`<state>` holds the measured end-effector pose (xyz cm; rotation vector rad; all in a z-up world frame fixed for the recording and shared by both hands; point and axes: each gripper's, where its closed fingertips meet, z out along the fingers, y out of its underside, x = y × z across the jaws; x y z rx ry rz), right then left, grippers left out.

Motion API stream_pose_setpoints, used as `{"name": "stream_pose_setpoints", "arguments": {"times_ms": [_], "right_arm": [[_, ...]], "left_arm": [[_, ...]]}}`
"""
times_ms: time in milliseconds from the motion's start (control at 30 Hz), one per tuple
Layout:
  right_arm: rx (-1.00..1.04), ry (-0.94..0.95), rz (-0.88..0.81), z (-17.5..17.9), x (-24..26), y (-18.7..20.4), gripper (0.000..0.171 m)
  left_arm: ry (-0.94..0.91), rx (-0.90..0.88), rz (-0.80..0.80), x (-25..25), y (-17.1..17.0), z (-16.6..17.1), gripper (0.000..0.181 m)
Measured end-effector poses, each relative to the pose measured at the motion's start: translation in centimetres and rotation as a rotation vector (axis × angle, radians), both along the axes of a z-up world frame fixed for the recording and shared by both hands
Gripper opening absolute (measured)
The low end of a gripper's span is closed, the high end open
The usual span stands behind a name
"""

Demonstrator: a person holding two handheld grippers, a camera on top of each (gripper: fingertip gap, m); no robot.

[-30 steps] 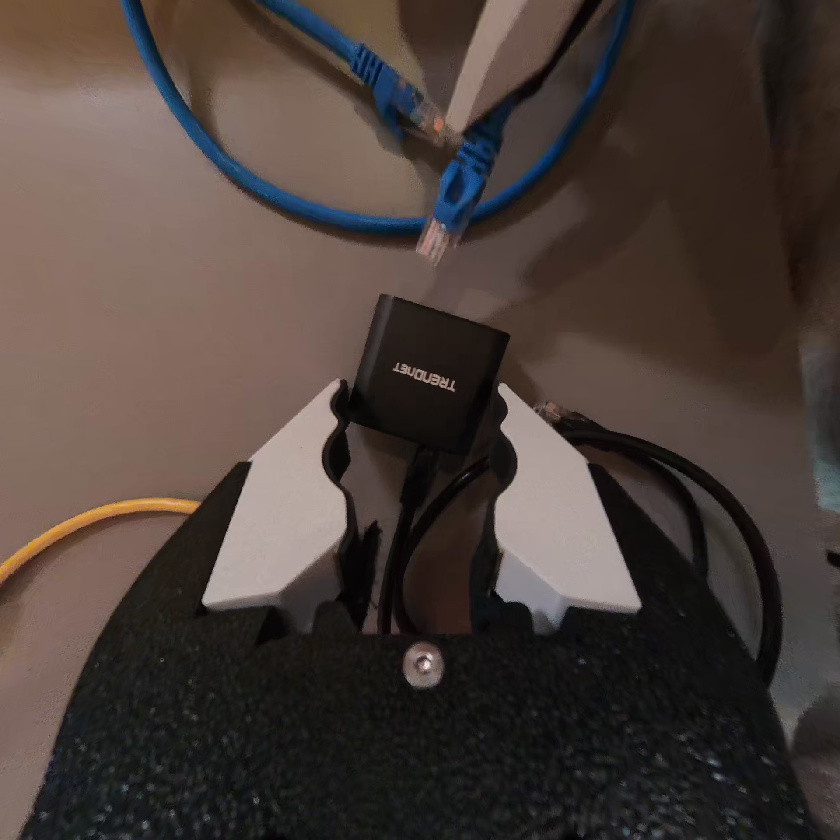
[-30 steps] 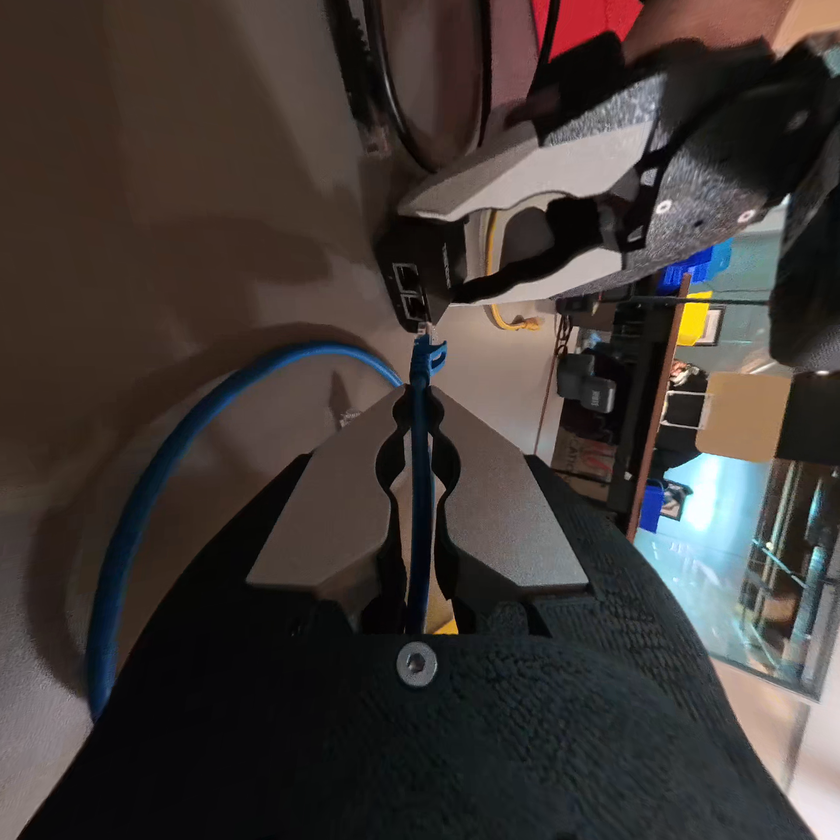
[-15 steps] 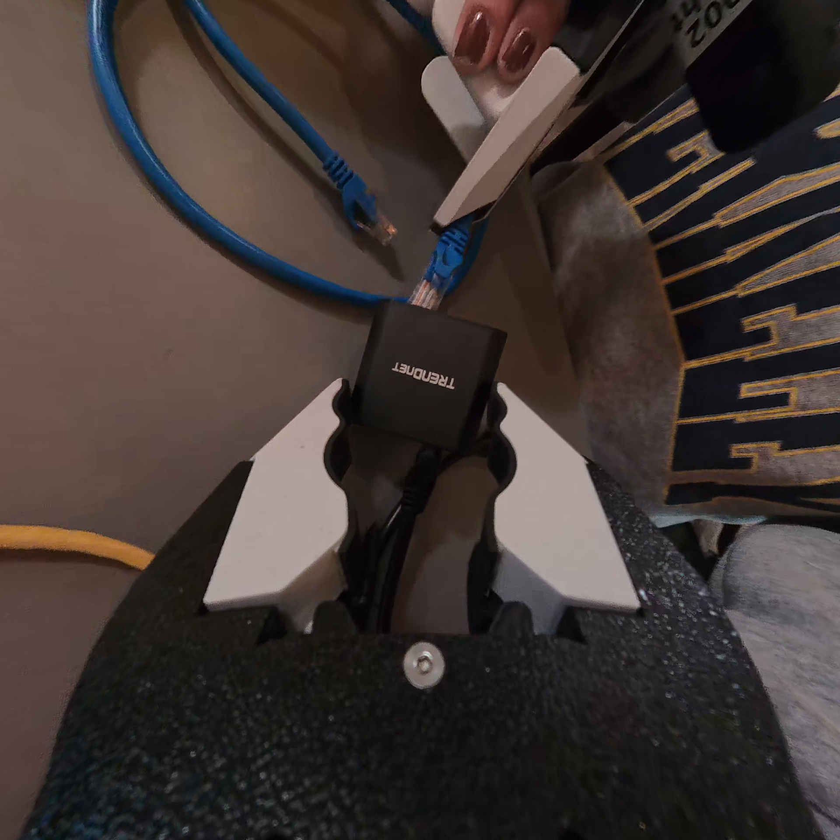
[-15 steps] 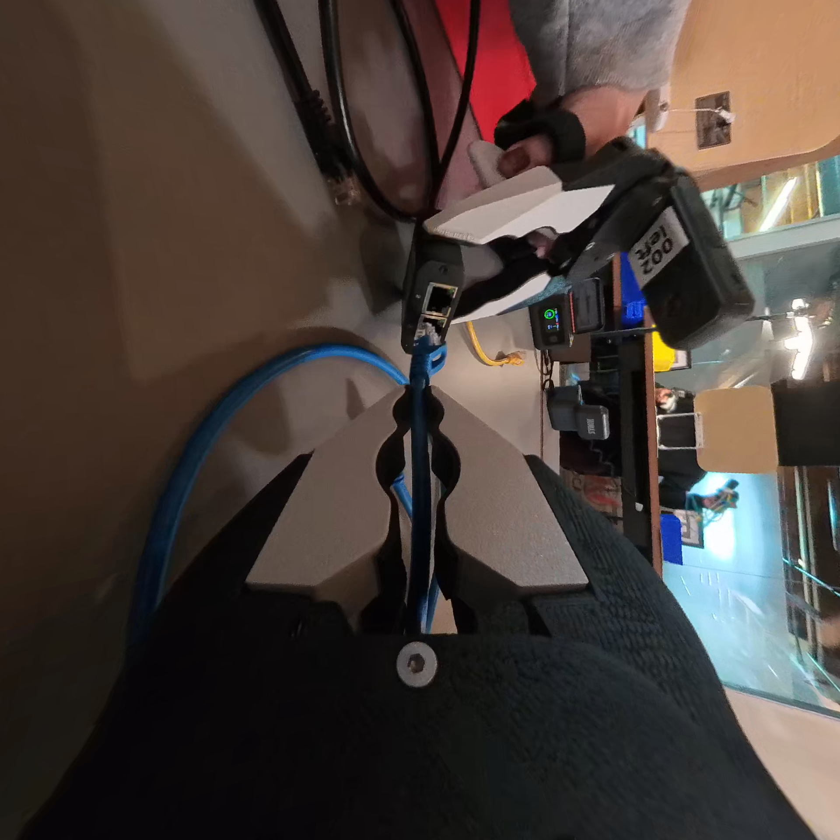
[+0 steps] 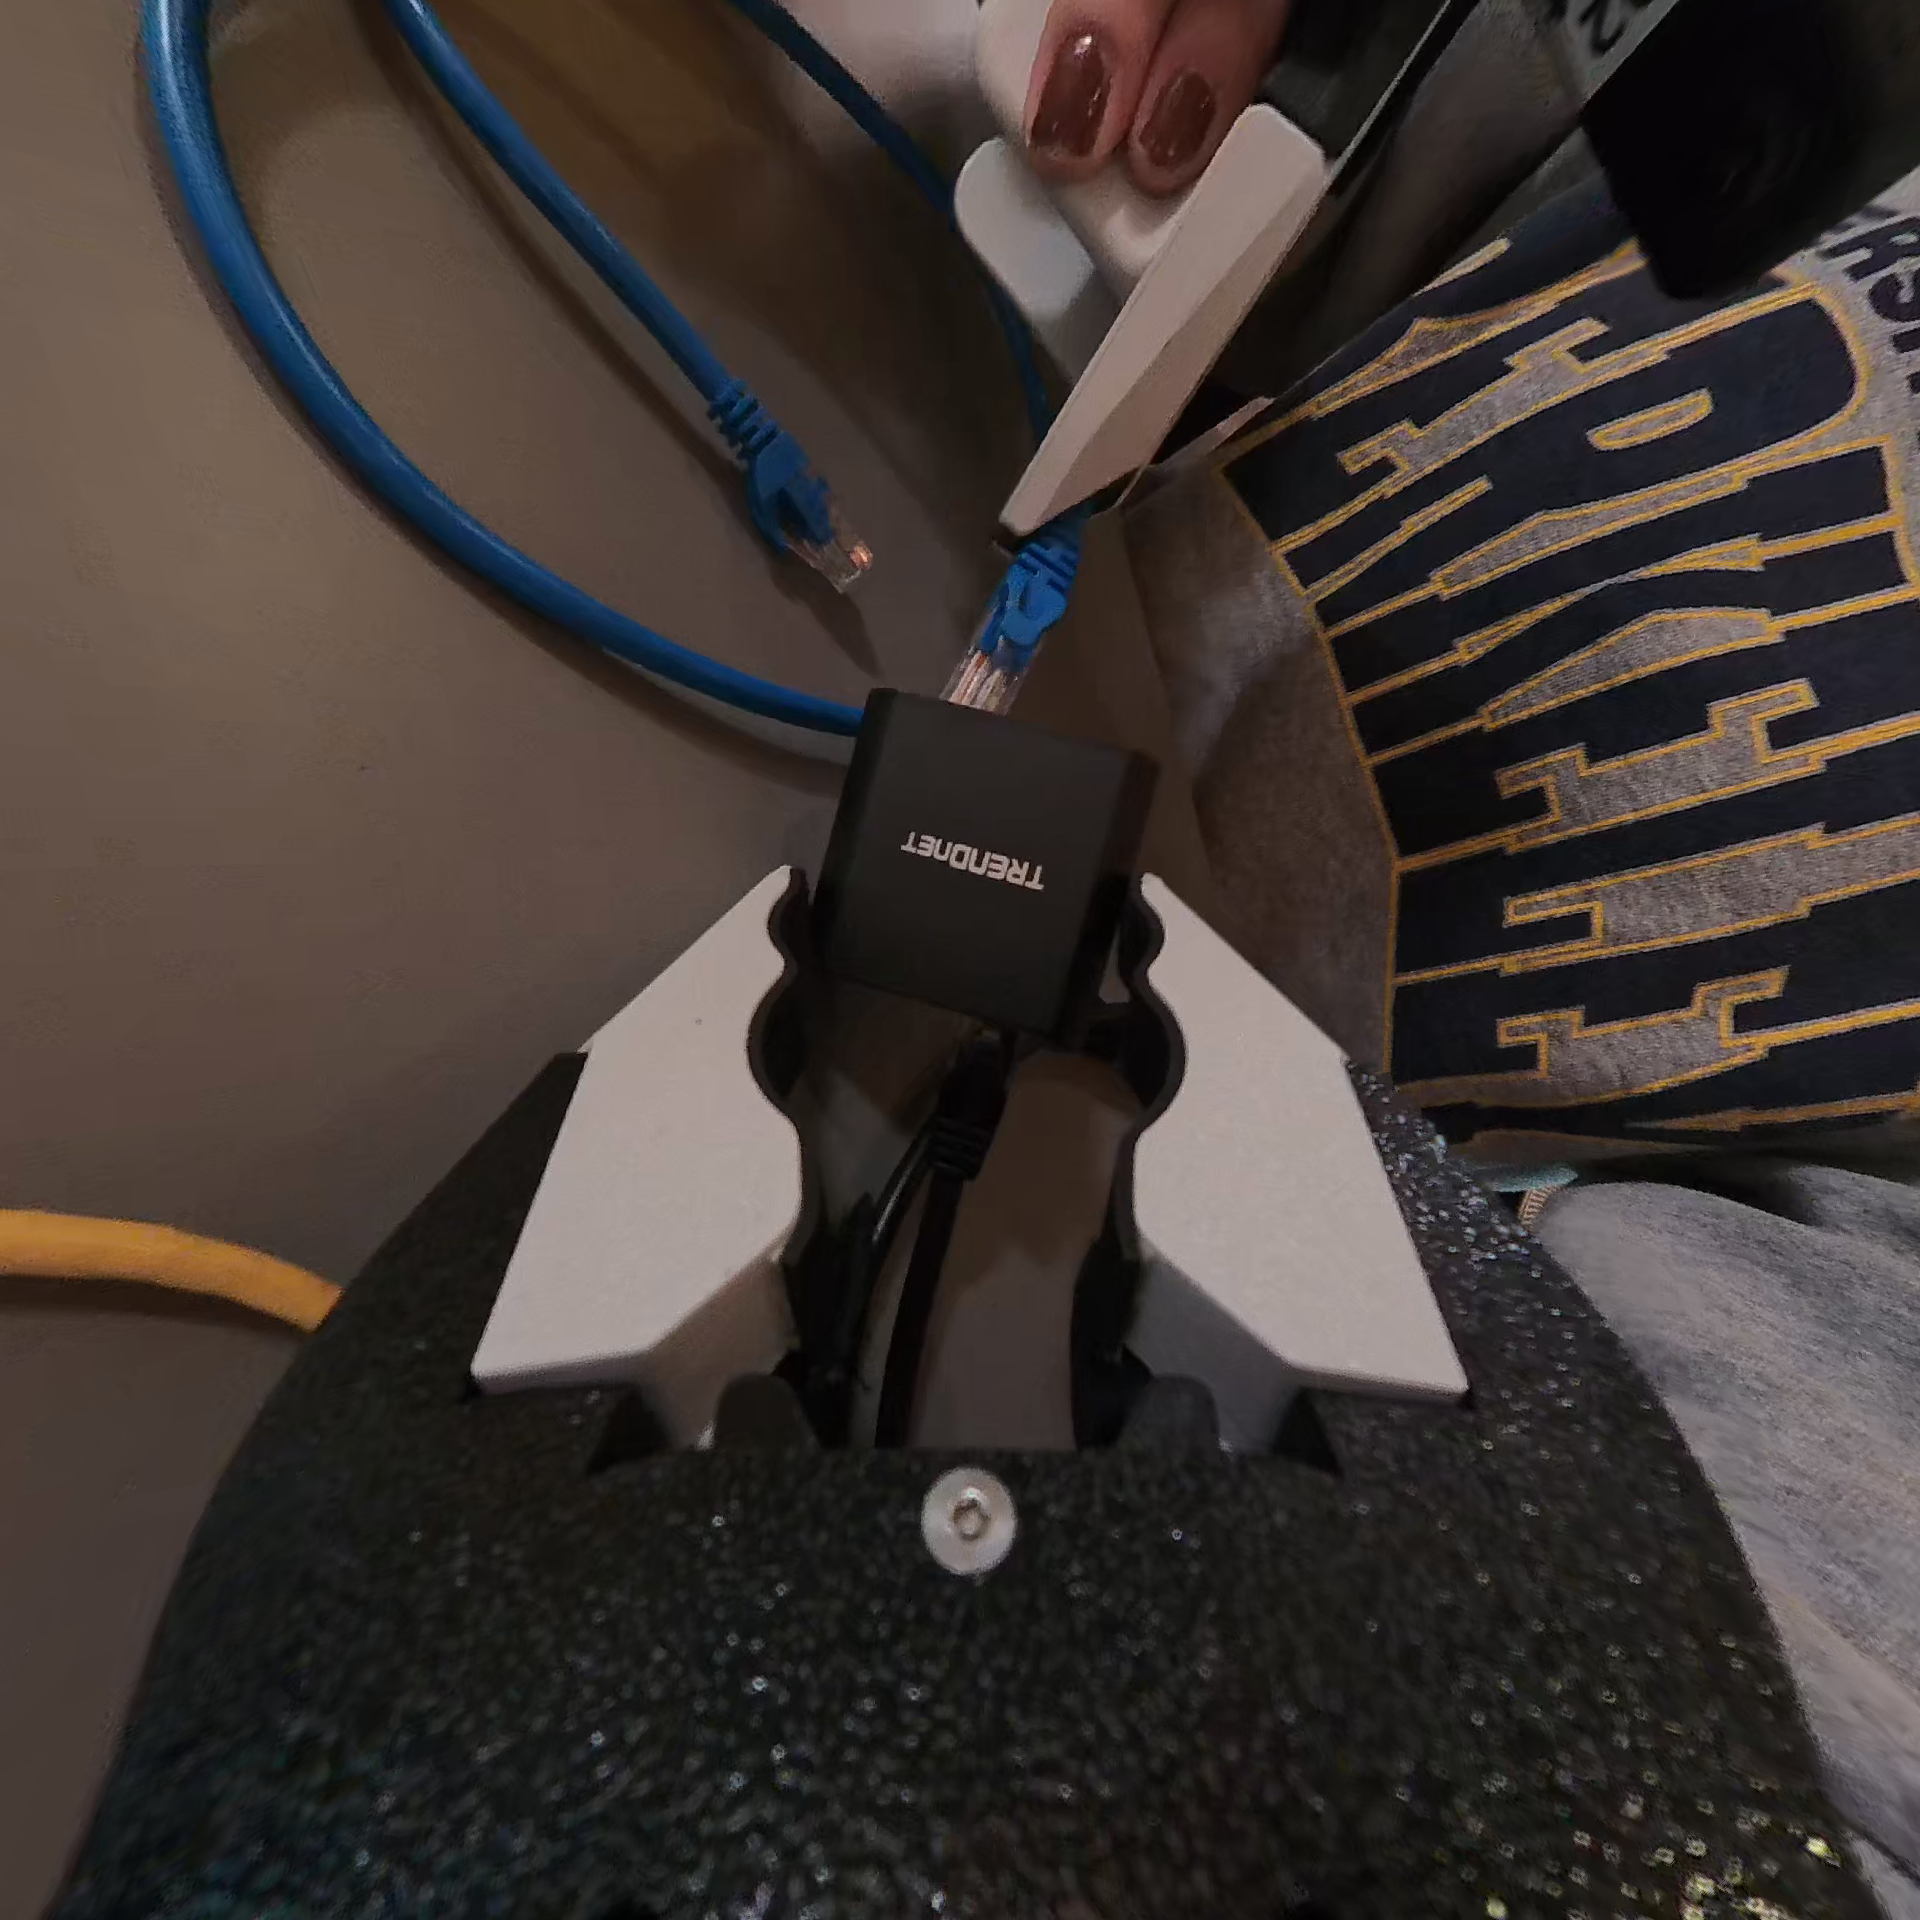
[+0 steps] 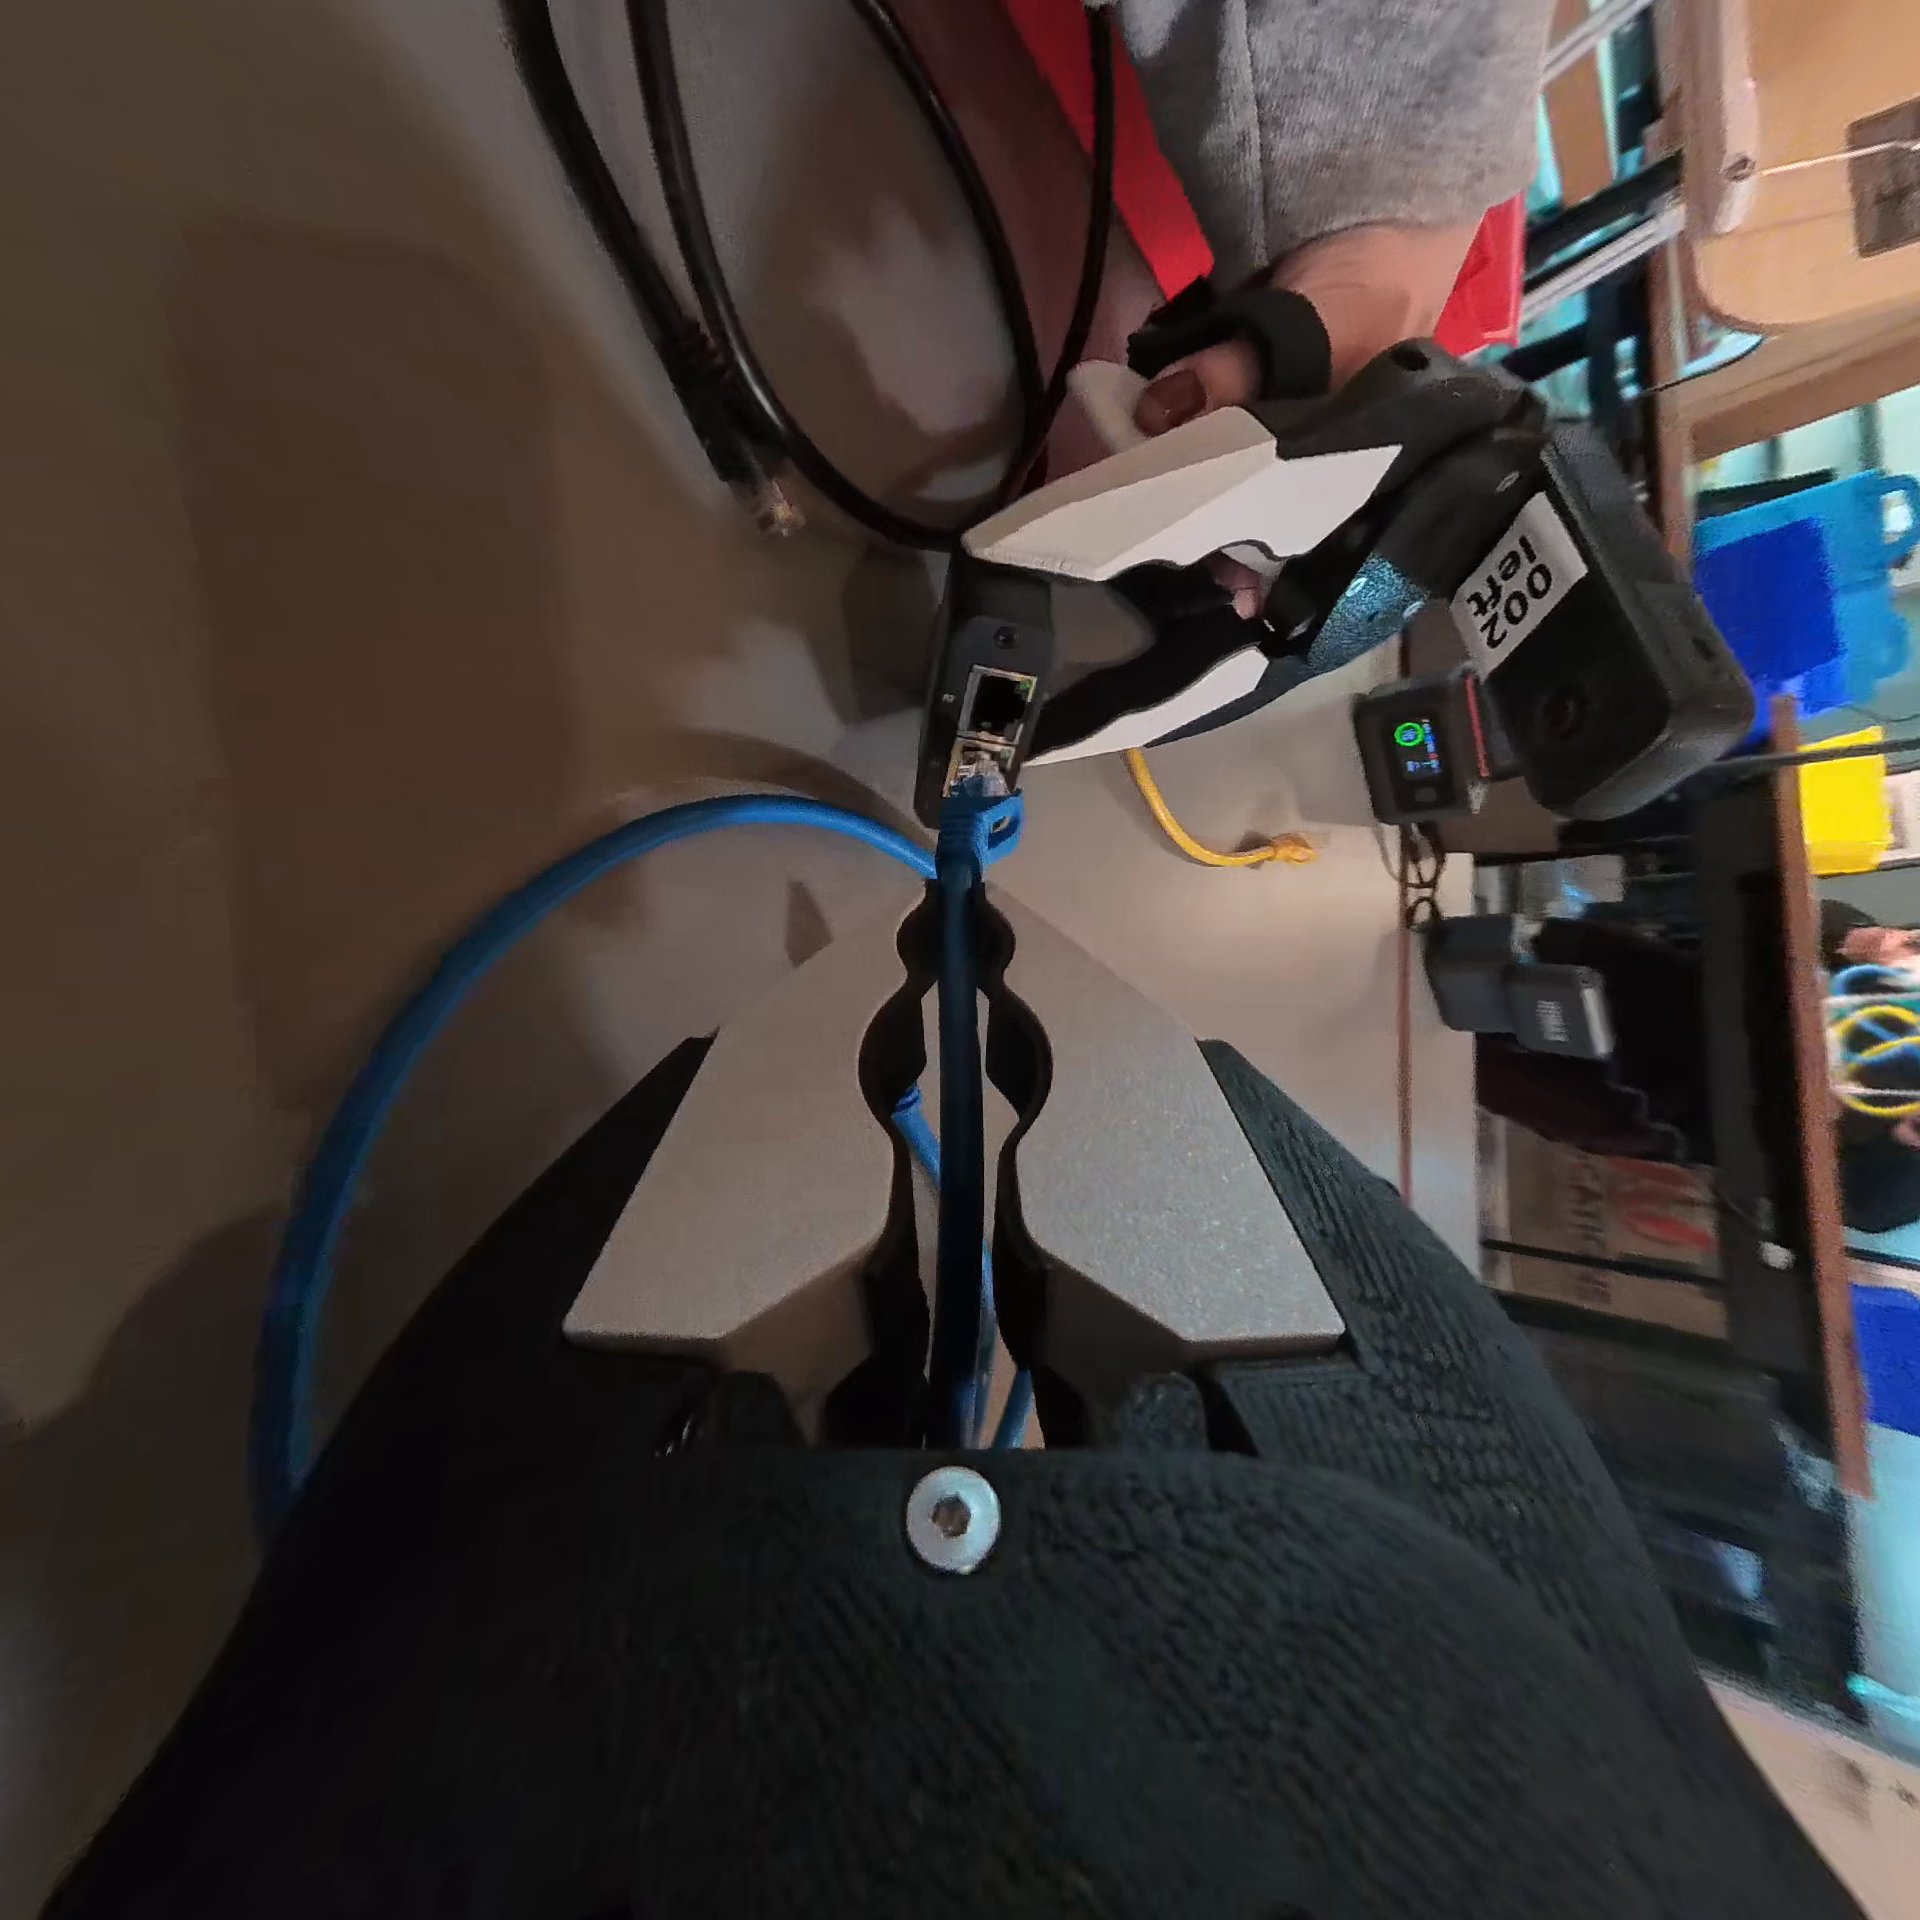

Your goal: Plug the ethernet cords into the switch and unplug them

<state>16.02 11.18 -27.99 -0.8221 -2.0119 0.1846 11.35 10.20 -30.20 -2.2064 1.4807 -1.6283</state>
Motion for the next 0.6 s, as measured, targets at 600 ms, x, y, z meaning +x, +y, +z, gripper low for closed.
{"name": "stream_pose_setpoints", "arguments": {"times_ms": [600], "right_arm": [[-0.183, 0.025, -0.086, -0.2, -1.1, 0.8, 0.002]], "left_arm": [[-0.030, 0.022, 0.016, 0.0, -0.1, 0.1, 0.058]]}}
